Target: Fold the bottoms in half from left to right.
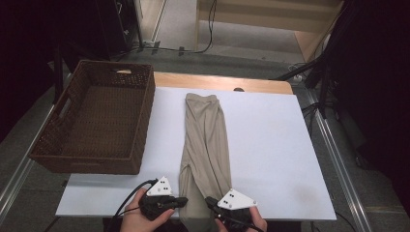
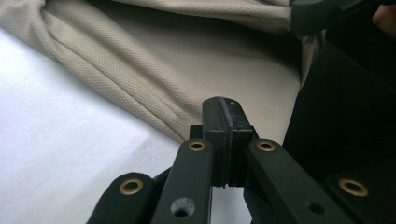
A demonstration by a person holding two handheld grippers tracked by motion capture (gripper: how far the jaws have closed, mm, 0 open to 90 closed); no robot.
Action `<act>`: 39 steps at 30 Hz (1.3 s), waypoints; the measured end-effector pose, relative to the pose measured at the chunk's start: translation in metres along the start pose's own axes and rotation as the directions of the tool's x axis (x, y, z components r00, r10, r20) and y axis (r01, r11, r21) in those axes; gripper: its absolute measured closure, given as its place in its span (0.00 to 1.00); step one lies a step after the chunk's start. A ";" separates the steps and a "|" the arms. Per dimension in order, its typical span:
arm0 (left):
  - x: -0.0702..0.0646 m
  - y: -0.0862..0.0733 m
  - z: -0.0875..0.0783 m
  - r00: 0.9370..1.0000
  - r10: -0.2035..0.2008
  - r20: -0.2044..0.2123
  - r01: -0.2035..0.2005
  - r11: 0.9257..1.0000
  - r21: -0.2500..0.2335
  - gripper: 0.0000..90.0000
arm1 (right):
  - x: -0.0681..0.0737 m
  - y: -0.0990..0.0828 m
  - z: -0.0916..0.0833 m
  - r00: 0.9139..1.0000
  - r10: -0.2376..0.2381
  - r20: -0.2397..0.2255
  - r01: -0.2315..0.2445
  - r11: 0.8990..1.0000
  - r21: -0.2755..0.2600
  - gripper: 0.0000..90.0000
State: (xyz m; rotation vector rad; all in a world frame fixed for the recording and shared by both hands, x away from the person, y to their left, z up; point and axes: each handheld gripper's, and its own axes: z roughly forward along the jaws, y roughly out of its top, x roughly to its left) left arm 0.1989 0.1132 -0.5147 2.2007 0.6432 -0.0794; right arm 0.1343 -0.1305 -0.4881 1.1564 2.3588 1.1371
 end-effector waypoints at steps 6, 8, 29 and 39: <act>0.000 0.000 0.000 1.000 -0.004 -0.003 0.004 1.000 -0.002 1.00 | 0.023 0.027 0.005 0.997 -0.056 -0.050 0.054 0.997 -0.047 0.97; 0.001 -0.001 0.000 1.000 -0.018 0.004 0.018 1.000 -0.012 1.00 | 0.029 0.031 0.008 0.995 -0.083 -0.063 0.081 0.996 -0.042 0.95; 0.003 -0.005 -0.011 0.995 -0.006 0.099 0.014 0.996 -0.084 0.62 | -0.024 -0.020 -0.008 0.997 0.030 -0.064 -0.028 0.999 0.034 0.61; 0.002 -0.004 -0.005 0.997 -0.049 0.060 0.052 0.997 -0.058 0.62 | -0.014 -0.021 0.011 0.996 0.059 -0.065 -0.053 0.994 0.091 0.53</act>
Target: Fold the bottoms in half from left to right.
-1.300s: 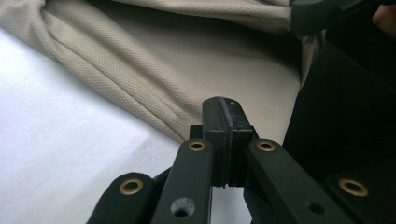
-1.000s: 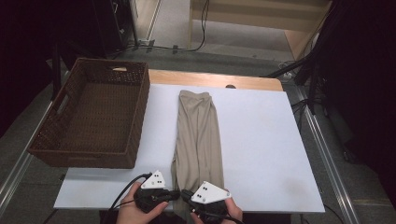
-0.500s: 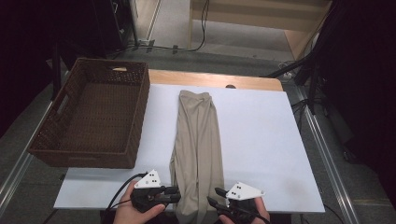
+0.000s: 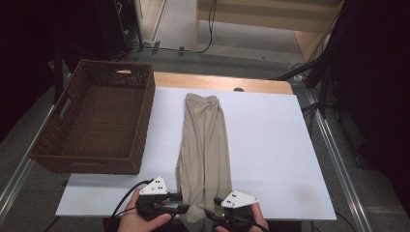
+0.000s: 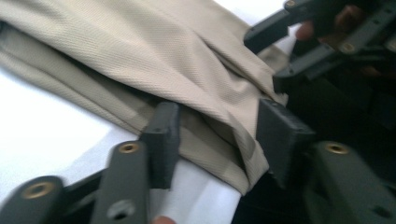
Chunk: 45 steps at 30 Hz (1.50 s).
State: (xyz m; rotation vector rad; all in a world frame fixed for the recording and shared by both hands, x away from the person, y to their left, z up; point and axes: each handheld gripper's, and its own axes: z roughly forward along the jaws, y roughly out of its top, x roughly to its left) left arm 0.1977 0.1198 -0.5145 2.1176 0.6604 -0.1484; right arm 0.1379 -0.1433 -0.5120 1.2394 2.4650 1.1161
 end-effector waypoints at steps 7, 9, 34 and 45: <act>-0.006 0.003 0.005 0.997 0.025 -0.067 -0.022 0.999 0.040 0.98 | 0.004 0.001 0.003 0.998 -0.011 0.063 0.011 1.000 0.008 0.87; -0.006 0.004 0.002 0.998 0.025 -0.065 -0.022 0.999 0.036 0.98 | -0.001 0.001 -0.002 0.998 -0.005 0.064 0.004 1.000 0.009 0.93; 0.002 -0.001 -0.005 0.999 0.026 -0.036 -0.024 0.998 0.057 0.98 | -0.014 0.000 -0.013 0.988 0.025 0.150 -0.014 0.997 -0.073 0.59; 0.002 -0.001 -0.005 0.999 0.024 -0.040 -0.022 0.998 0.067 0.98 | -0.035 -0.007 -0.013 0.980 0.051 0.194 -0.049 0.999 -0.014 0.93</act>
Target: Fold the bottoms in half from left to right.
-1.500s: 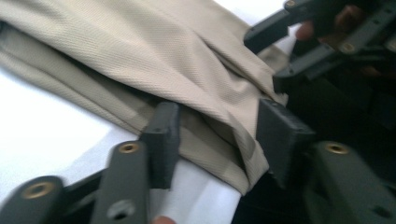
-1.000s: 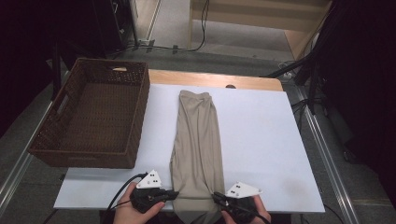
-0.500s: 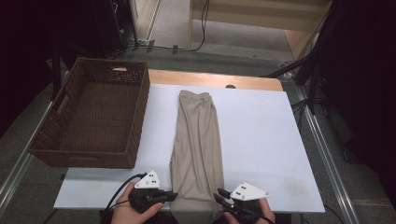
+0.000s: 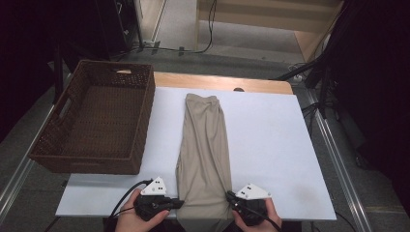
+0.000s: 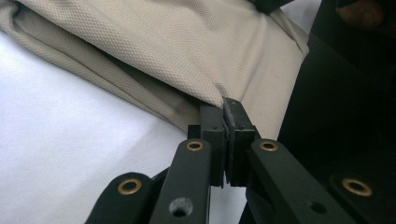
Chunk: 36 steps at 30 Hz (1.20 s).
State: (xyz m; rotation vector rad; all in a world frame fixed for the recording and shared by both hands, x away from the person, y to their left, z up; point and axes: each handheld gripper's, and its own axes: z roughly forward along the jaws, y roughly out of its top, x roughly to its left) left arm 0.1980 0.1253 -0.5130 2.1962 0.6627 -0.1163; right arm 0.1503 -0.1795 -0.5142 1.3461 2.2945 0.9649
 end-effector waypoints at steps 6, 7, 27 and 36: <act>0.000 0.000 0.000 1.000 0.000 0.001 0.000 1.000 0.002 0.98 | -0.016 -0.004 -0.011 1.000 0.001 -0.005 -0.001 1.000 -0.015 0.98; 0.000 0.000 0.000 1.000 0.001 0.000 -0.001 1.000 0.001 0.98 | -0.017 -0.003 -0.012 1.000 0.012 -0.017 -0.012 1.000 -0.025 0.98; -0.004 0.001 -0.001 1.000 0.013 0.020 -0.013 1.000 -0.014 0.98 | 0.013 -0.018 -0.015 0.987 -0.074 -0.140 0.076 0.997 0.014 0.98; -0.004 0.000 0.001 1.000 0.026 0.009 -0.026 1.000 0.009 0.98 | 0.000 -0.025 -0.025 0.991 -0.076 -0.113 0.081 0.996 0.040 0.98</act>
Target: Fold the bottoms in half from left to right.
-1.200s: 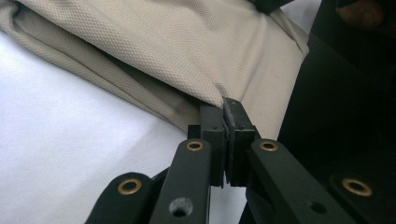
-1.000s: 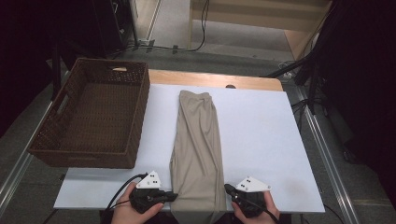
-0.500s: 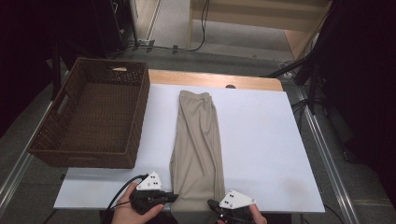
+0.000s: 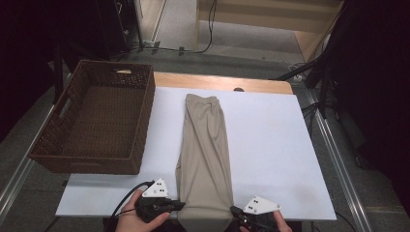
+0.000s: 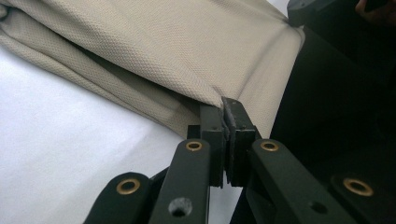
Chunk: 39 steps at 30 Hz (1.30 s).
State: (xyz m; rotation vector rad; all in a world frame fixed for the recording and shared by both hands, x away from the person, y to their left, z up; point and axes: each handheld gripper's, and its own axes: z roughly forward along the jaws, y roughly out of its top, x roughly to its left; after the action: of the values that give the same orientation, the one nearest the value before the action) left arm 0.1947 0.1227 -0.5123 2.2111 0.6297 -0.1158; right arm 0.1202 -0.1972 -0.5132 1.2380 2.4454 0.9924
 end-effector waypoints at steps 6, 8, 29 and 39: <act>0.000 0.002 -0.007 0.999 -0.012 -0.037 0.009 0.997 -0.073 0.76 | -0.008 0.001 -0.008 1.000 0.030 -0.005 -0.030 0.999 -0.016 0.97; 0.001 0.004 -0.011 0.997 -0.024 -0.073 0.015 0.992 -0.125 0.62 | -0.011 0.009 -0.014 1.000 0.014 0.003 -0.013 0.999 -0.052 0.96; 0.005 0.009 0.008 0.997 -0.017 -0.078 0.015 1.000 -0.021 0.99 | -0.105 0.137 0.081 0.993 0.101 0.059 -0.098 0.994 -0.045 0.84; 0.005 0.008 0.008 0.997 -0.012 -0.077 0.010 1.000 -0.023 0.99 | -0.121 0.152 0.116 0.970 0.210 0.120 -0.205 0.977 -0.050 0.71</act>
State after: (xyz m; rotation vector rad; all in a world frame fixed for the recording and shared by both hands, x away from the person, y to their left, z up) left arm 0.2043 0.1144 -0.5131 2.1990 0.6823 -0.0287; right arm 0.3455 -0.1747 -0.5108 1.5193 2.2283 0.9743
